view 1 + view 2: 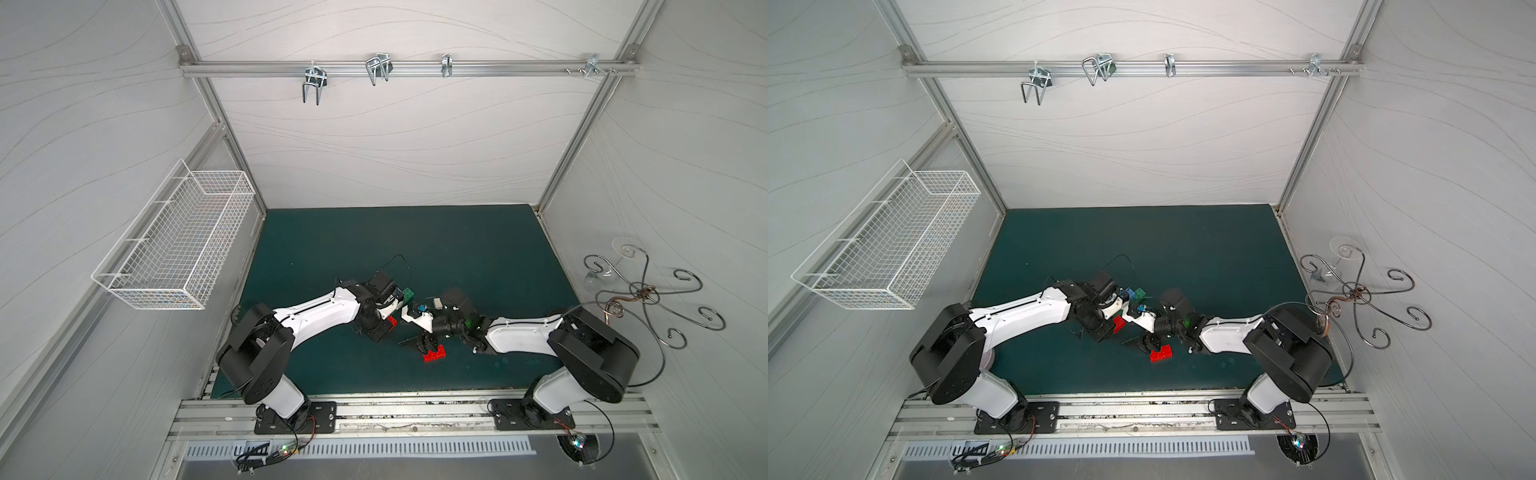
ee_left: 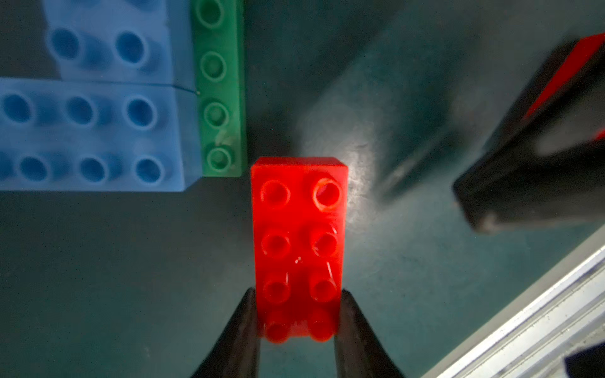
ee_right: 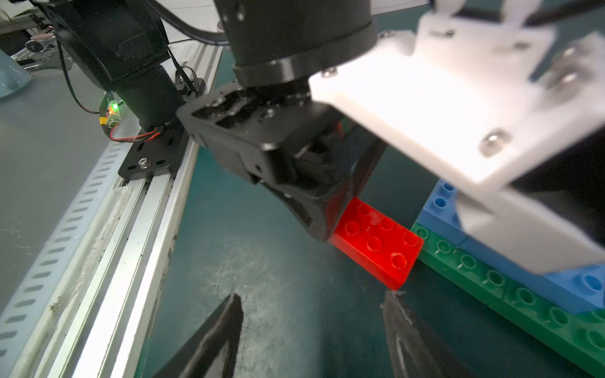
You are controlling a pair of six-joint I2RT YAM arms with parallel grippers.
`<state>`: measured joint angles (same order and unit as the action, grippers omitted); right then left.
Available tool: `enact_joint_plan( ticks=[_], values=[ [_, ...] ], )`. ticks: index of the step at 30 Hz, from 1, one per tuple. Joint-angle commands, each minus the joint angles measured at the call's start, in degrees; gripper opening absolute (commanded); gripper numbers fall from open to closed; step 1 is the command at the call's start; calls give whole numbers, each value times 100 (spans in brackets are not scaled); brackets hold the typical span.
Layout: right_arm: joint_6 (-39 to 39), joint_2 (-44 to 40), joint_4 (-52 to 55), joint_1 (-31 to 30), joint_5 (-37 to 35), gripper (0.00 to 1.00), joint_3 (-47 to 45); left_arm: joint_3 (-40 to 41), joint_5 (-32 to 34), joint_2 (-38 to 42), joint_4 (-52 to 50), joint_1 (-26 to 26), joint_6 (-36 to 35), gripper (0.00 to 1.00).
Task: Assemble a small pinwheel with lego
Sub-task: Assemble the lego brick with the lego brick.
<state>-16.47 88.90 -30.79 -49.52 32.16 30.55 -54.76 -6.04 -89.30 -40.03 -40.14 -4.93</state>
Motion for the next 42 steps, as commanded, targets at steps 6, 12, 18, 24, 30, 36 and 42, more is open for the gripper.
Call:
enact_joint_plan(
  ticks=[6, 12, 18, 24, 30, 36, 42],
  values=[
    [30, 562, -1044, 3, -199, 71, 132, -38, 112, 294, 395, 6, 100, 0],
    [-50, 883, -1625, 63, -469, 72, 61, -184, -184, -4, 321, 64, -205, 0],
    [-59, 973, -1652, 101, -374, 72, 64, -85, -38, 34, 383, 70, -155, 0],
    [-151, 1015, -1331, 98, -238, 72, 216, -96, -26, -55, 366, 71, -112, 0],
    [-106, 1135, -1455, 152, -227, 72, 211, -154, 61, -89, 331, 78, -138, 0],
    [138, 1295, -1775, 154, -144, 72, 234, -291, 68, -268, 213, 94, -200, 0],
    [232, 1320, -1740, 154, 2, 72, 304, -400, 141, -277, 183, 124, -100, 0]
  ],
)
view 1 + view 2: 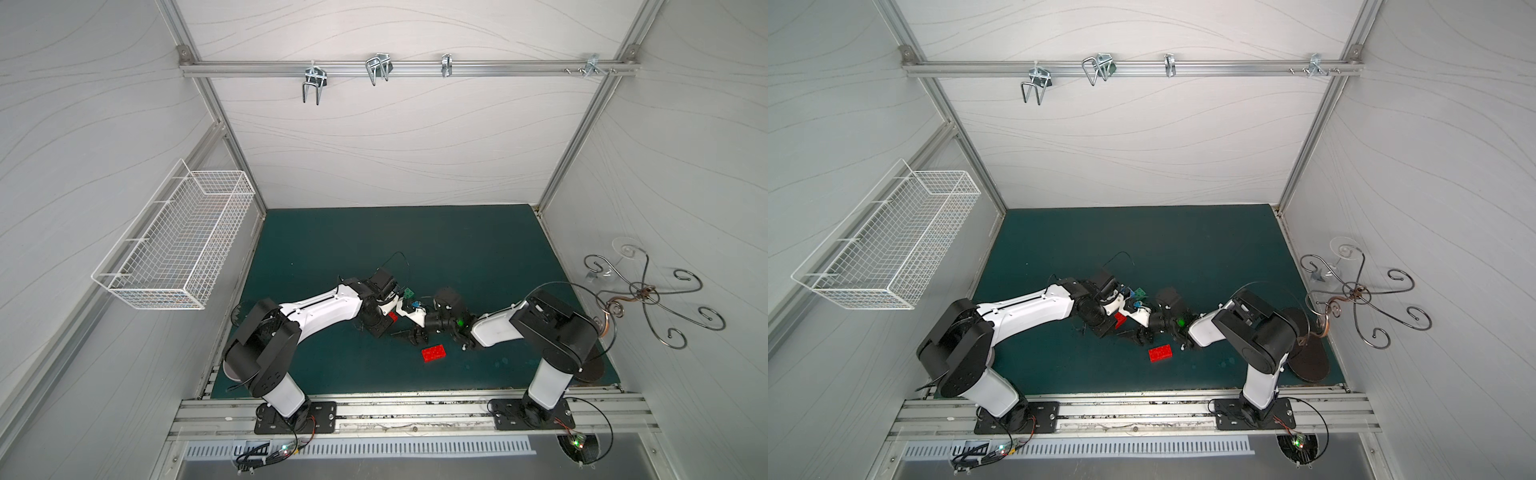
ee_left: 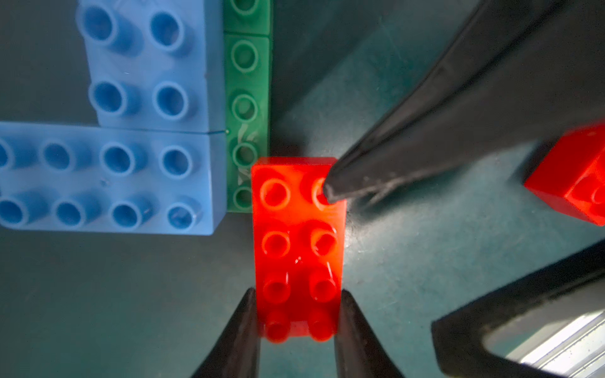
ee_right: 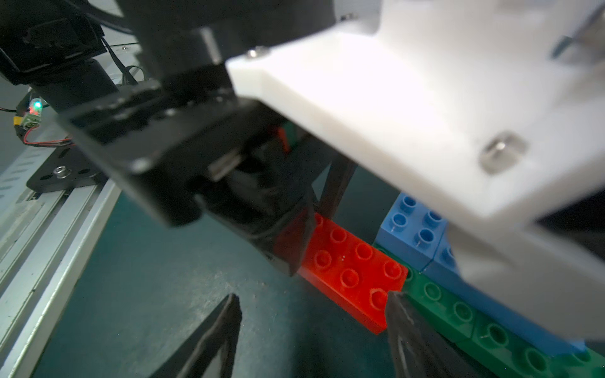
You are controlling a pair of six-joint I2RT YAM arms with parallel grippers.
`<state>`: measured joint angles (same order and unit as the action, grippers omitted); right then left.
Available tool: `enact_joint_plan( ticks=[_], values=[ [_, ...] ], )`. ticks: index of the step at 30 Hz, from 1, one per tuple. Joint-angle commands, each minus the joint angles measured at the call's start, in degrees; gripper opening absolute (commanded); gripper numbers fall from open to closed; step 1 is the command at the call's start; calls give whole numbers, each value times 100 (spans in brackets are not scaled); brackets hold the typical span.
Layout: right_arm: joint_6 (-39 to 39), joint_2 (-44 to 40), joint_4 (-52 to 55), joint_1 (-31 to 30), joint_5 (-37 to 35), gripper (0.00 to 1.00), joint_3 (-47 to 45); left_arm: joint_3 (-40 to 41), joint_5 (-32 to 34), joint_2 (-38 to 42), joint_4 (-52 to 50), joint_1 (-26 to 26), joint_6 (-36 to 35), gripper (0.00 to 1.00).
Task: Assemble a small pinwheel with lego
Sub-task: Assemble the lego brick with the lego brick.
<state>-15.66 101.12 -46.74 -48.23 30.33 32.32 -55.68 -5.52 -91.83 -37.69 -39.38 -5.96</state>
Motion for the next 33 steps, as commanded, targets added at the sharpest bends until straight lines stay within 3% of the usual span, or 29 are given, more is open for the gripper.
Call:
enact_joint_plan(
  ticks=[1, 8, 21, 33],
  values=[
    [172, 115, -119, 23, 188, 72, 149, -312, 95, -23, -48, 45, 30, 0],
    [248, 144, -63, 24, 250, 71, 209, -378, 149, 15, -149, 48, -103, 0],
    [515, -53, -125, 57, 146, 71, 53, -251, -421, 481, -401, 331, -266, 0],
    [814, -30, -212, 233, 270, 71, 134, -398, -561, 323, -467, 382, -425, 0]
  ],
)
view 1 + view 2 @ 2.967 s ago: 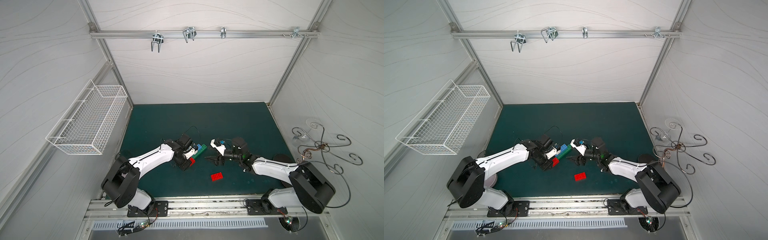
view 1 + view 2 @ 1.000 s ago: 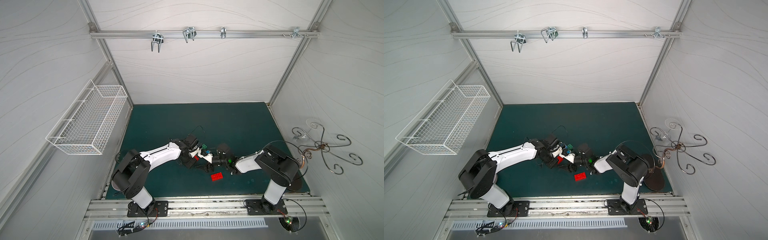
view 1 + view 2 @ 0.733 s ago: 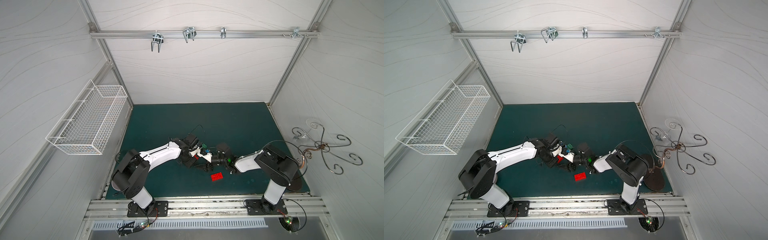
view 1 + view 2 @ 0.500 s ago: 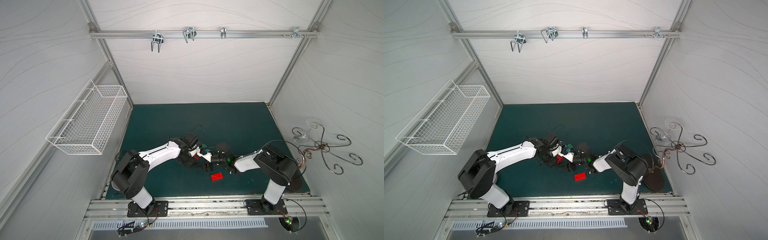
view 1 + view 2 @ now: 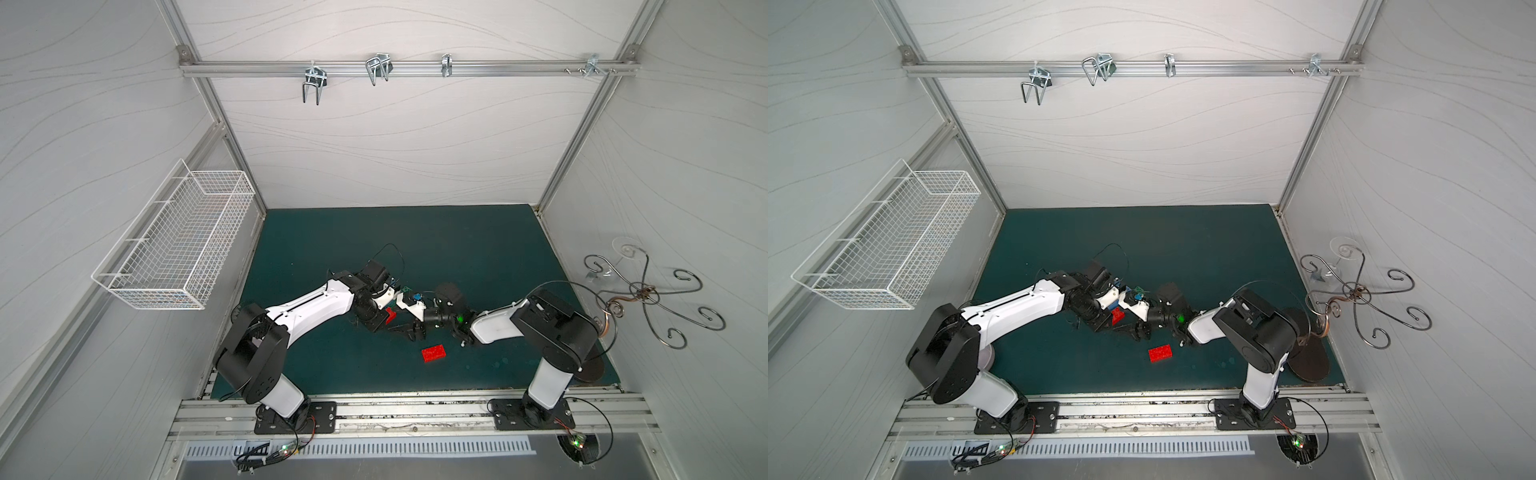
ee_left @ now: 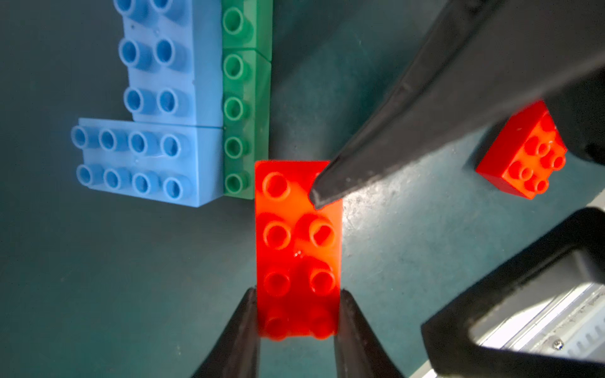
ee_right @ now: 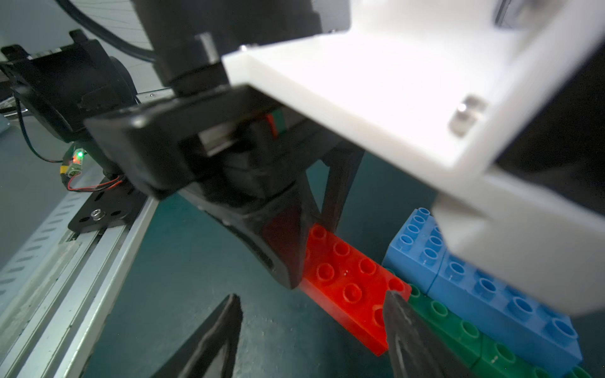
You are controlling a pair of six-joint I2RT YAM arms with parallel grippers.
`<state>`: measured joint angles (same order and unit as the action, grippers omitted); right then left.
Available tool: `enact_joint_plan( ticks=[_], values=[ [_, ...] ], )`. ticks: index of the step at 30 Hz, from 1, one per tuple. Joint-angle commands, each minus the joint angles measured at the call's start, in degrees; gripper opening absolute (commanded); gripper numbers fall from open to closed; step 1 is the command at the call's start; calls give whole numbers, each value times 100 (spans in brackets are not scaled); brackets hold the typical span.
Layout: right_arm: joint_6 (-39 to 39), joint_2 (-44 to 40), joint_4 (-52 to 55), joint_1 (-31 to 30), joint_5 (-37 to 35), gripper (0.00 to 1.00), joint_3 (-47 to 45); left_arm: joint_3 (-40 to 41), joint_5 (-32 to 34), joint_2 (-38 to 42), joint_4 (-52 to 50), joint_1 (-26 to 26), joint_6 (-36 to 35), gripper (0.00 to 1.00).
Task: Assemble a small pinwheel with lego
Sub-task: Assemble the lego brick with the lego brick.
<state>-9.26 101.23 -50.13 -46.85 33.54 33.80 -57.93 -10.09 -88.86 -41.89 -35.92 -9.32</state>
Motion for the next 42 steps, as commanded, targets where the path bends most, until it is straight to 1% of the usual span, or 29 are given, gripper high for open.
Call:
enact_joint_plan(
  ticks=[1, 7, 11, 15, 18, 21, 26, 35, 42],
  values=[
    [186, -10, 122, 89, -34, 71, 6, -184, -94, -25, -47, 49, -133, 0],
    [139, 66, 292, 32, -16, 71, 141, -442, -92, -309, -70, 114, -219, 0],
    [135, 169, 355, 27, 3, 71, 269, -386, -2, -177, 23, 162, -182, 0],
    [187, 215, 363, 13, 47, 71, 343, -351, -88, -149, -8, 210, -245, 0],
    [162, 294, 435, -1, 31, 71, 378, -276, -112, -137, 113, 226, -140, 0],
    [165, 364, 429, 0, 6, 71, 375, -290, -282, -239, 139, 233, -111, 0],
    [145, 432, 719, -11, 89, 70, 491, -159, -254, -227, 212, 233, -108, 0],
    [293, 566, 546, -13, 91, 70, 381, -32, -240, -307, 351, 226, 31, 0],
    [320, 590, 497, 20, 36, 69, 300, -288, -174, -489, 283, 147, -27, 0]
  ],
)
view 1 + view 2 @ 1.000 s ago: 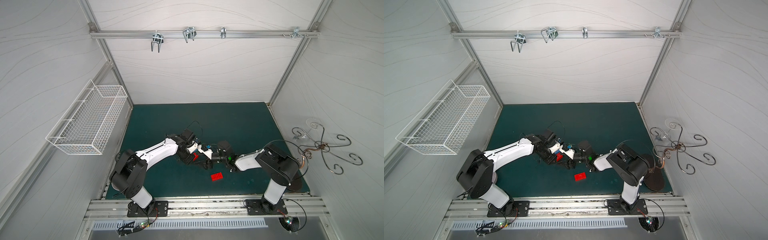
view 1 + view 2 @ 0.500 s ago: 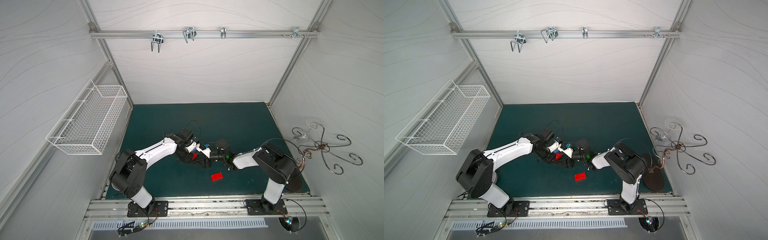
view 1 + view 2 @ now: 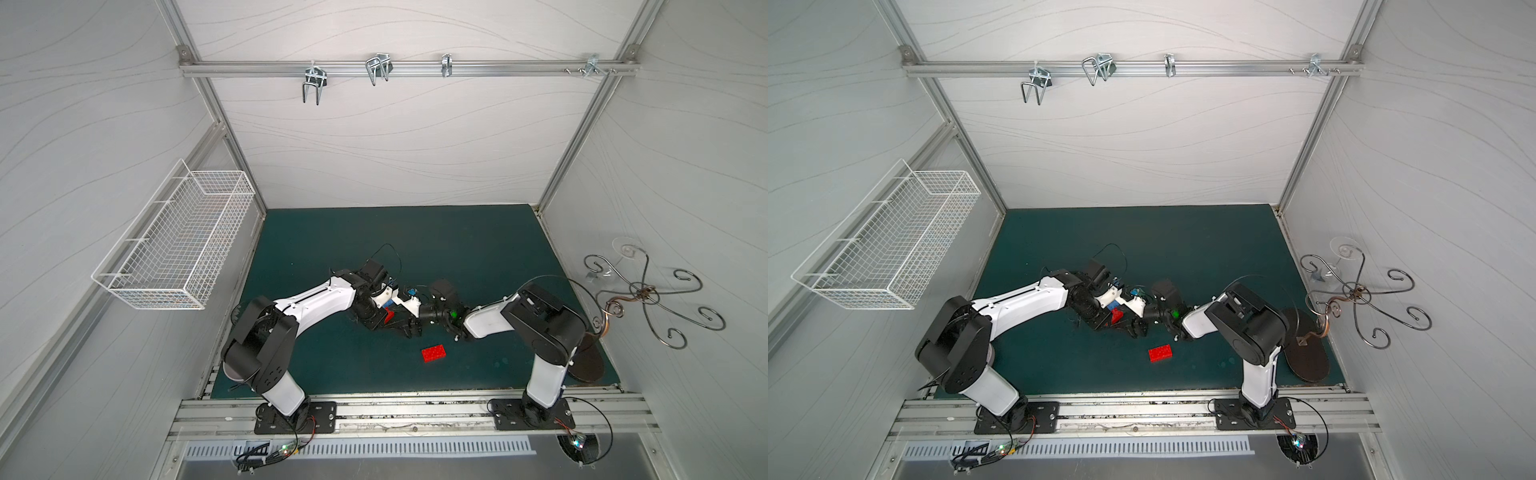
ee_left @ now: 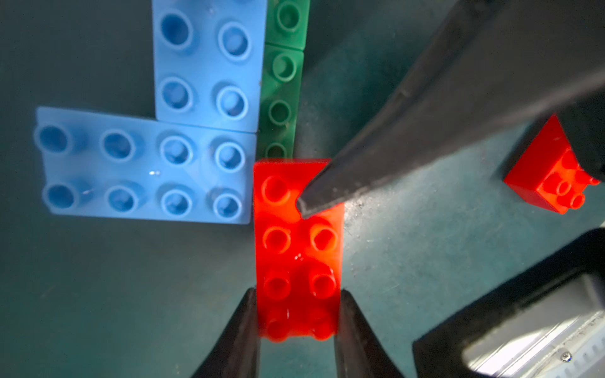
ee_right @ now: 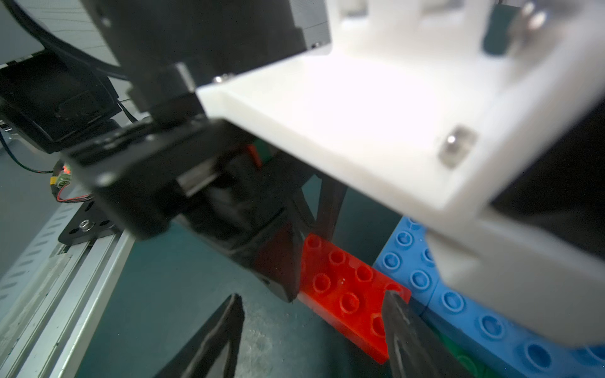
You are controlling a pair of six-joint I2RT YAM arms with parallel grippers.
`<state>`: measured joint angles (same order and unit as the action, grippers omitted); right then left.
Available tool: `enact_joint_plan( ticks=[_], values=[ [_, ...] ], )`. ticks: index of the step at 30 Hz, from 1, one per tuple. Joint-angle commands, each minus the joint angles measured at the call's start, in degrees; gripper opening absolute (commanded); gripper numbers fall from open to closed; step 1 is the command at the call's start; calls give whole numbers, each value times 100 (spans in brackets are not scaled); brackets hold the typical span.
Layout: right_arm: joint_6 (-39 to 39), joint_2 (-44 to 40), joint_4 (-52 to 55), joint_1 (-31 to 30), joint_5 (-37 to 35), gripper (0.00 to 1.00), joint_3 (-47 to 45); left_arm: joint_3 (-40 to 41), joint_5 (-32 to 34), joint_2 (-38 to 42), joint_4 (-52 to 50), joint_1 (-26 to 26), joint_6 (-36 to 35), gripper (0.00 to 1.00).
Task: Assemble a small pinwheel with lego
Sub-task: Assemble the lego brick with the lego brick.
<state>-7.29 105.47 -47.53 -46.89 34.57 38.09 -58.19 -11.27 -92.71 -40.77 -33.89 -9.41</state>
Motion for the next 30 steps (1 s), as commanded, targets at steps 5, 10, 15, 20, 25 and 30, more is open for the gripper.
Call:
enact_joint_plan(
  ticks=[5, 10, 15, 20, 25, 30],
  values=[
    [260, 254, 48, 101, 17, 69, -149, -265, 216, -204, 235, -118, 50, 0],
    [298, 273, 59, 133, 87, 68, -132, -266, 290, -214, 242, -120, 81, 0],
    [298, 317, -88, 110, 287, 65, -211, -291, 278, -319, 149, -128, 116, 0],
    [263, 278, -350, 84, 214, 66, -332, -210, 352, -202, 130, -133, 133, 0],
    [1474, 412, -1770, 544, 383, 66, -591, -254, 218, -259, 83, -132, 83, 0],
    [1014, 80, -1693, 633, 296, 65, -886, -271, 282, -274, 43, -140, 36, 0]
  ],
)
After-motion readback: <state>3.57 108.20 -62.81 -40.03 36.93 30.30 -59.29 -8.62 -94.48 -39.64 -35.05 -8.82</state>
